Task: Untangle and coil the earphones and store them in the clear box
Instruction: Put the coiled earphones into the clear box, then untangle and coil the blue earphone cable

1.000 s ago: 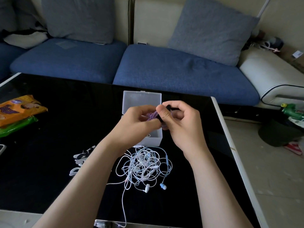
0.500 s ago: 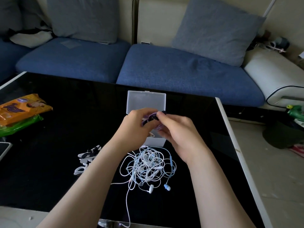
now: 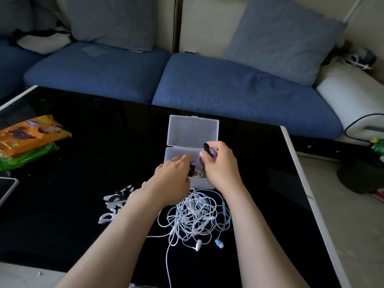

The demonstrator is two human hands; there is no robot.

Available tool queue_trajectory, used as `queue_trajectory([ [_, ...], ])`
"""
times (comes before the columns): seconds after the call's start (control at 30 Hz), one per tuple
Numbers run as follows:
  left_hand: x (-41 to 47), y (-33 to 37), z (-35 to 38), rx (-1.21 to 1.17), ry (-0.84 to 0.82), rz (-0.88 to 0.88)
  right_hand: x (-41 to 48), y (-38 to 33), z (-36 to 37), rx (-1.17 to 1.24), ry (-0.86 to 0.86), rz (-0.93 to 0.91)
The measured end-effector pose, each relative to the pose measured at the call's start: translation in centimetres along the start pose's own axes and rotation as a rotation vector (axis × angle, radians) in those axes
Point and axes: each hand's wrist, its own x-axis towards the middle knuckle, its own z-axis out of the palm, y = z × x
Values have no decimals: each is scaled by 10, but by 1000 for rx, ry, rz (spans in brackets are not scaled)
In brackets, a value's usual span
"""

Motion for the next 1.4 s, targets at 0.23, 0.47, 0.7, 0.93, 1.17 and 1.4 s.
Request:
queue_trajectory([
  [0.23,-7,-10,4,118,-20,-17,6,6,22,-417,-63,-18],
  [0.47,-9,-3,0,128,27,-7,12,8,38,-671,65,-47],
  [0.7,-10,-9,3,201,-11,-7,12,9,36,-724,-178,-20],
  [0.93,-8,-12,1,176,-31,-13,0,0,17,-679,-92,-195],
  [1.17,-11,-11,0,212,3,-35,-32,-20,-31,-428,-101,86],
  [1.4,-22,19,8,87,-151,-9,-45,30,-32,-648,-280,254],
])
